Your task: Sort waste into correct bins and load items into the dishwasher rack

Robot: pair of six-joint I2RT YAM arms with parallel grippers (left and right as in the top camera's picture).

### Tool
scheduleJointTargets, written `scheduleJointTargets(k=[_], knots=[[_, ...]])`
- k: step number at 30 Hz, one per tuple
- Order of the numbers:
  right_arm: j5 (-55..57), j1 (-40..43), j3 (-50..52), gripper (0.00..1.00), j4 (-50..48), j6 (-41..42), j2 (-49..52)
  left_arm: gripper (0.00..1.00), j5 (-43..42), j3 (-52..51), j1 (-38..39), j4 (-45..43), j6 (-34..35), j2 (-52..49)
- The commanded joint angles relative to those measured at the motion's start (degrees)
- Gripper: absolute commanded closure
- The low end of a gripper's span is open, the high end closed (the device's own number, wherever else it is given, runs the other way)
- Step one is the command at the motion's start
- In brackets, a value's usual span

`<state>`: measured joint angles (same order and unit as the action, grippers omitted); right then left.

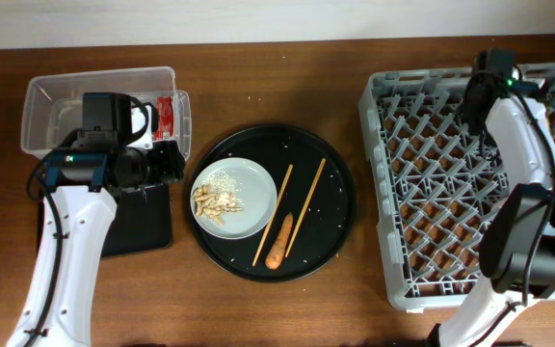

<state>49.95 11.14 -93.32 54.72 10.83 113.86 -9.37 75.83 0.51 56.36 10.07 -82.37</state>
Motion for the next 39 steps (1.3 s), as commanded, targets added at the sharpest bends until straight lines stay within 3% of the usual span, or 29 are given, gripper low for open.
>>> scheduleJointTargets(k=[1, 5, 8, 9, 10, 12, 16, 17, 18, 21, 23, 25, 28, 33, 39], knots=[[-13.1, -0.7, 0.5, 0.82, 4.5, 1.9, 1.0, 0.38, 0.2, 0.0, -0.2, -0.1, -0.3, 0.8], [-21.8, -2.3, 0.5, 0.78, 9.2, 2.2, -0.1, 0.35, 0.2, 0.0, -0.2, -0.1, -0.3, 0.8], [-25.6, -2.9, 0.4, 0.73, 10.5, 2.3, -6.6, 0.32, 0.2, 0.0, -0.2, -0.1, -0.3, 0.8], [-28.9, -3.1, 0.4, 0.54, 10.5, 2.3, -9.2, 0.28, 0.2, 0.0, -0.2, -0.1, -0.3, 0.8], [-36.1, -3.7, 0.4, 0.43, 10.5, -0.2, -12.0, 0.27, 0.2, 0.0, -0.2, -0.1, -0.3, 0.8], [-54.0, -5.9, 0.4, 0.4, 12.6, -5.0, -16.0, 0.25, 0.2, 0.0, -0.2, -0.1, -0.3, 0.7], [-57.7, -16.3, 0.5, 0.4, 17.3, 4.0, -15.0, 0.24, 0.2, 0.0, -0.2, 0.0, -0.3, 0.7], [-58.8, -21.3, 0.5, 0.12, 16.8, 6.8, -14.5, 0.23, 0.2, 0.0, -0.2, 0.0, -0.4, 0.7], [-60.6, -24.6, 0.5, 0.02, 15.2, 9.6, -14.0, 0.23, 0.2, 0.0, -0.2, 0.3, -0.3, 0.7], [-62.7, -33.1, 0.5, 0.02, 10.9, 12.3, -11.3, 0.21, 0.2, 0.0, -0.2, 1.3, -0.3, 0.7], [-56.7, -38.2, 0.5, 0.02, 10.7, 22.5, -7.4, 0.19, 0.2, 0.0, -0.2, 1.4, -0.4, 0.7], [-55.5, -40.5, 0.5, 0.0, 10.6, 28.8, -3.5, 0.19, 0.2, 0.0, -0.2, 1.4, -0.4, 0.7], [-55.5, -42.1, 0.5, 0.07, 10.6, 33.9, 2.8, 0.19, 0.2, 0.0, -0.2, 1.4, -0.3, 0.7], [-55.3, -42.4, 0.5, 0.11, 10.8, 35.2, 9.0, 0.19, 0.2, 0.0, -0.2, 1.4, -0.4, 0.7], [-53.1, -42.4, 0.7, 0.28, 9.6, 36.5, 11.3, 0.19, 0.2, 0.0, -0.2, 1.4, -0.4, 0.7]])
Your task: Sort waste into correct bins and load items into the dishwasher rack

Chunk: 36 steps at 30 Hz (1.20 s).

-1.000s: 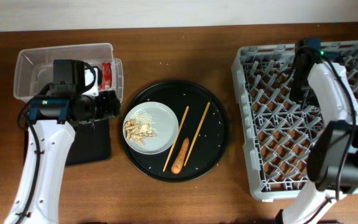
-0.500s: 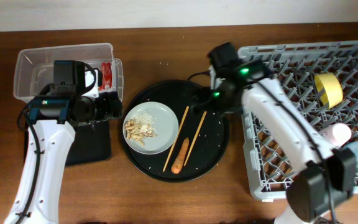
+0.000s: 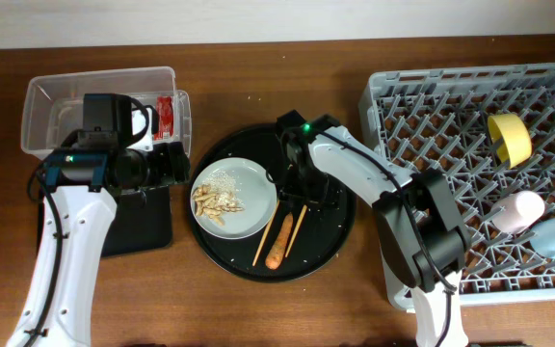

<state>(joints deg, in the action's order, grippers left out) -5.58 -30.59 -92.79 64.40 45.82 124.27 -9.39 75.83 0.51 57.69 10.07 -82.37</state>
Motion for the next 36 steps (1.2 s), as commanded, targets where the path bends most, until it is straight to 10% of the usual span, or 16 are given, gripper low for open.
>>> scheduleJointTargets(k=[1, 10, 13, 23, 30, 36], knots=[[3.0, -0.6, 1.0, 0.33, -0.5, 1.5, 0.9, 0.19, 0.3, 0.0, -0.2, 0.1, -0.4, 0.7], [2.8, -0.6, 6.0, 0.96, -3.8, 1.6, 0.9, 0.19, 0.3, 0.0, -0.2, 0.1, -0.4, 0.7], [3.3, -0.3, 5.5, 0.96, -3.6, 0.5, -0.2, 0.19, 0.3, 0.0, -0.2, 0.1, -0.4, 0.7], [5.5, 16.7, 1.6, 0.95, 6.5, -42.3, -28.8, 0.19, 0.3, 0.0, -0.2, 0.1, -0.4, 0.7], [6.1, 26.3, 7.9, 0.94, 8.2, -47.1, -26.4, 0.19, 0.3, 0.0, -0.2, 0.3, -0.4, 0.7], [3.0, 26.1, 10.8, 0.61, 4.1, -46.8, -27.6, 0.19, 0.3, 0.0, -0.2, 0.3, -0.4, 0.7]])
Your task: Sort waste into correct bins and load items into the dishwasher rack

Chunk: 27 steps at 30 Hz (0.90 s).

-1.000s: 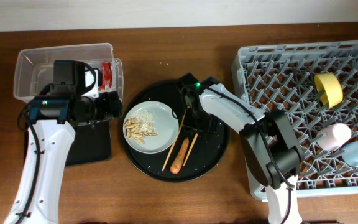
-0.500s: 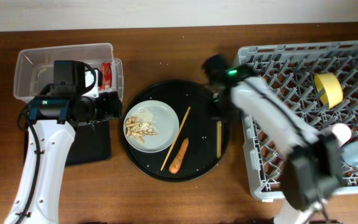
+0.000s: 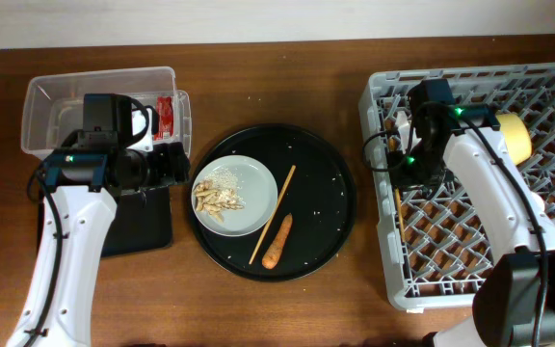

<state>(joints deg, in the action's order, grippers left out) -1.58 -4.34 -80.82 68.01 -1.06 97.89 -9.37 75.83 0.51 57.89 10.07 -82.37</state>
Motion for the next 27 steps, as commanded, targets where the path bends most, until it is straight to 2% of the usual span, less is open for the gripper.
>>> scheduleJointTargets(k=[1, 4, 5, 6, 7, 8, 9, 10, 13, 17, 18, 23, 27], knots=[[-1.3, -0.2, -2.7, 0.59, 1.4, 0.9, -1.9, 0.19, 0.2, 0.0, -0.2, 0.2, -0.4, 0.7], [-8.4, -0.8, -8.4, 0.55, 3.6, 1.9, -6.3, 0.18, 0.2, 0.0, -0.2, 0.1, -0.4, 0.7], [-11.0, -1.5, -8.6, 0.44, 3.5, 1.9, -8.0, 0.18, 0.2, 0.0, -0.1, 0.2, -0.4, 0.7], [-13.3, -1.7, -8.6, 0.28, 3.6, 1.9, -8.6, 0.19, 0.2, 0.0, 0.3, 0.4, -0.5, 0.7], [-16.0, -1.7, -8.6, 0.27, 3.8, 1.9, -8.8, 0.19, 0.2, 0.0, 1.4, 0.7, -1.0, 0.7], [-17.6, -1.6, -8.6, 0.2, 4.8, 1.9, -8.8, 0.19, 0.2, 0.0, 3.2, 1.0, -2.2, 0.7], [-17.5, -1.6, -8.6, 0.05, 5.9, 1.9, -8.8, 0.19, 0.2, 0.0, 6.2, 1.2, -3.6, 0.7], [-16.8, -1.2, -8.6, 0.01, 7.0, 1.9, -8.8, 0.19, 0.2, 0.0, 9.6, 1.2, -3.8, 0.4], [-3.0, 3.4, -8.6, 0.02, 11.7, 9.1, -8.8, 0.19, 0.2, 0.0, 20.0, 1.5, -3.8, -3.0], [-2.8, 11.6, -8.5, 0.02, 14.5, 9.0, -8.8, 0.19, 0.3, 0.0, 29.1, 1.8, -3.8, -10.6], [-2.9, 12.9, -8.5, 0.02, 15.0, 8.9, -8.8, 0.2, 0.6, 0.0, 33.1, 1.8, -3.8, -15.3], [-2.9, 13.0, -8.5, 0.02, 15.0, 8.9, -8.8, 0.2, 3.8, 0.0, 39.8, 1.3, -3.8, -24.6], [-2.9, 13.0, -8.5, 0.02, 15.0, 8.9, -8.8, 0.19, 4.9, 0.0, 41.9, -2.0, -3.7, -28.5]])
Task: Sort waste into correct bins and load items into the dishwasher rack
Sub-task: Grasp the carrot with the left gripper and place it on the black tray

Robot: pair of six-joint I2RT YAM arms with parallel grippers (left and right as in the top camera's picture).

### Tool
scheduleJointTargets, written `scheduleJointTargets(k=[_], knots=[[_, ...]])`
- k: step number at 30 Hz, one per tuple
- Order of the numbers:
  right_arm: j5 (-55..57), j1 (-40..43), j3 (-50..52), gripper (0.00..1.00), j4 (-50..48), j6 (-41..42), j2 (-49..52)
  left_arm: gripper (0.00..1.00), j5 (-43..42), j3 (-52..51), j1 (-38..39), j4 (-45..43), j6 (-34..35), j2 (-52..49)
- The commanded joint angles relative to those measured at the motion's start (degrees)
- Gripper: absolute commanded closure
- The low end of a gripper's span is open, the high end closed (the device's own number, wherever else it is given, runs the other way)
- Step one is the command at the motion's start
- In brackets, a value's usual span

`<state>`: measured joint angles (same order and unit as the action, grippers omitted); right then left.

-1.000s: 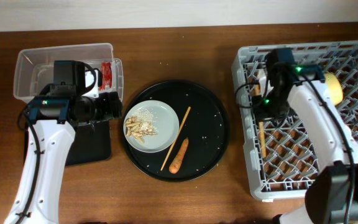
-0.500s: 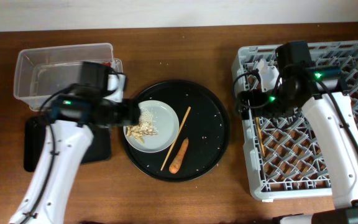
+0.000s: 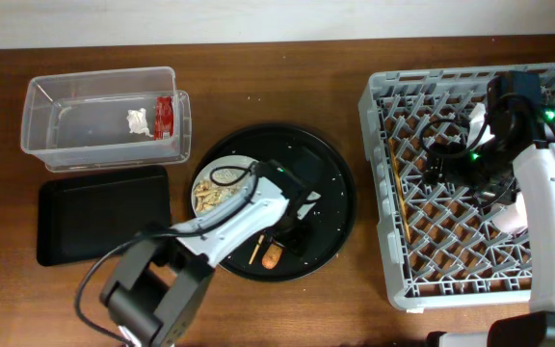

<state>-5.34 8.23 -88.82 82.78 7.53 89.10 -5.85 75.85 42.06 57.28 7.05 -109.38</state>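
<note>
My left arm reaches across the round black tray (image 3: 330,188), and its gripper (image 3: 284,239) sits low over the orange carrot (image 3: 272,256). The dark fingers hide whether they are open or shut. The arm also hides the chopstick that lay on the tray. A white plate (image 3: 222,183) with food scraps lies at the tray's left. Over the grey dishwasher rack (image 3: 383,280) my right gripper (image 3: 435,161) is open and holds nothing. One chopstick (image 3: 399,198) lies in the rack's left column, apart from it.
A clear bin (image 3: 41,96) at the back left holds a white paper wad (image 3: 139,120) and a red wrapper (image 3: 165,116). In front of it lies a flat black tray (image 3: 104,214). A white cup (image 3: 511,218) rests in the rack under the right arm.
My left arm has moved from beside the clear bin to the round tray, gripper over the carrot. My right gripper has shifted right in the rack, leaving the chopstick lying in the left column.
Two chopsticks and a carrot lay on the round tray while my right arm was over the rack. Then the right gripper was down at the chopsticks. Then it was at the rack's left with one. That chopstick now lies there, and the left arm has come to the tray.
</note>
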Motion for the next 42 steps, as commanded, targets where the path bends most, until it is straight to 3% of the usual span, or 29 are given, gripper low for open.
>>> scheduleJointTargets(k=[1, 4, 5, 8, 9, 10, 16, 19, 23, 26, 32, 36, 42], knots=[[0.9, 0.4, -0.5, 0.02, 0.2, 0.3, 0.0, 0.2, 1.4, -0.1, 0.3, -2.2, -0.7, -2.4], [0.9, 0.4, -0.5, 0.02, 0.2, 0.3, 0.0, 0.2, 1.3, -0.1, 0.3, -2.3, -0.7, -4.5], [0.9, 0.4, -0.5, 0.02, 0.2, 0.3, 0.0, 0.3, 1.2, -0.1, 0.3, -2.4, -0.7, -4.7], [0.9, 0.4, -0.5, 0.02, 0.2, 0.3, 0.0, 0.41, 1.2, -0.1, 0.3, -2.4, -0.7, -4.7], [0.9, 0.4, -0.5, 0.02, 0.2, 0.3, 0.0, 0.56, 1.2, -0.1, 0.3, -2.3, -0.7, -4.7], [0.9, 0.4, -0.5, 0.02, 0.2, 0.3, 0.0, 0.62, 1.2, -0.1, 0.3, -2.3, -0.7, -4.7], [0.9, 0.4, -0.5, 0.02, 0.2, 0.3, 0.0, 0.63, 1.2, -1.1, 0.3, -2.8, -0.7, -5.0], [0.9, 0.4, -0.5, 0.02, 0.3, 0.3, 0.0, 0.68, 1.2, -1.2, 0.3, -2.8, -0.7, -5.0], [0.9, 0.4, -0.5, 0.02, 0.4, 0.3, 0.0, 0.82, 1.4, 0.1, 0.3, -1.8, -0.7, -5.0], [0.9, 0.4, -0.5, 0.02, 0.4, 0.3, 0.0, 0.85, 1.9, 4.3, 0.3, 1.1, -0.7, -4.4], [1.1, 0.4, -0.5, 0.02, 0.4, 0.3, 0.0, 0.85, 13.7, 15.2, -0.8, 8.0, -0.7, 4.5], [1.1, 0.4, -0.5, 0.02, 0.4, 0.3, 0.0, 0.85, 17.5, 15.3, -13.5, 9.3, -0.2, 11.7], [1.1, 0.4, -0.5, 0.02, 0.4, 0.3, 0.0, 0.84, 17.0, 15.2, -40.8, 14.0, 6.3, 12.2]])
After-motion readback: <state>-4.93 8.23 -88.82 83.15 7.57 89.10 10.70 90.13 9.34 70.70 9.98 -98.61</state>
